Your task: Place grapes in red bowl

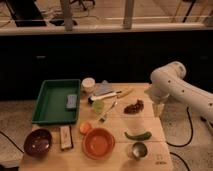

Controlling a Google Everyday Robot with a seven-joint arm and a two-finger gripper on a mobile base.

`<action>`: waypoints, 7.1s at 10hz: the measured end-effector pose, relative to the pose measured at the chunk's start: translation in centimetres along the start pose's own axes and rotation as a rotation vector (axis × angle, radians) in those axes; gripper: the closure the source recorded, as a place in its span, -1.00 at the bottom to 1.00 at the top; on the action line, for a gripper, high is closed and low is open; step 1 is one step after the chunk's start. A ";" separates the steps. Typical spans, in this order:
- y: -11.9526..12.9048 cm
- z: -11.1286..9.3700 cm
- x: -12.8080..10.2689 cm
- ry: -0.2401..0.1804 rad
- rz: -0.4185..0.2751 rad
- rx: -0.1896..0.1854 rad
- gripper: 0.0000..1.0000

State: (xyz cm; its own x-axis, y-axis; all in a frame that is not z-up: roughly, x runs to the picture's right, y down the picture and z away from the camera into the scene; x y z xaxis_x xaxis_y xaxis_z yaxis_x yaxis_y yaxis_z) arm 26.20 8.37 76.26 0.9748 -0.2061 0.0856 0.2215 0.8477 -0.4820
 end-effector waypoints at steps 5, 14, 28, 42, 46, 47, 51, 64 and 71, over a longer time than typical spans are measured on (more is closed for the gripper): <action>-1.4 1.3 -0.3 -0.021 -0.021 0.021 -0.60; -2.3 4.2 -0.6 -0.064 -0.031 0.027 -0.60; -2.7 8.4 -2.2 -0.115 -0.056 -0.010 -0.60; -2.0 11.9 -3.2 -0.174 -0.045 -0.062 -0.60; -1.7 12.7 -3.0 -0.187 -0.020 -0.073 -0.60; -1.7 12.9 -3.0 -0.190 -0.015 -0.075 -0.60; -1.5 13.6 -3.0 -0.199 0.003 -0.081 -0.60; -1.3 14.0 -2.6 -0.213 0.051 -0.112 -0.60; -1.2 14.1 -2.5 -0.217 0.069 -0.128 -0.60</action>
State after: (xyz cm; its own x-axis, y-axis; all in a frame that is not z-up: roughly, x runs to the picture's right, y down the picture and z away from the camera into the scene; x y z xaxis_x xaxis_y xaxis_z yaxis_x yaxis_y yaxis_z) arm 23.90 14.69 88.92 0.9734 -0.0288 0.2274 0.1629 0.7847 -0.5980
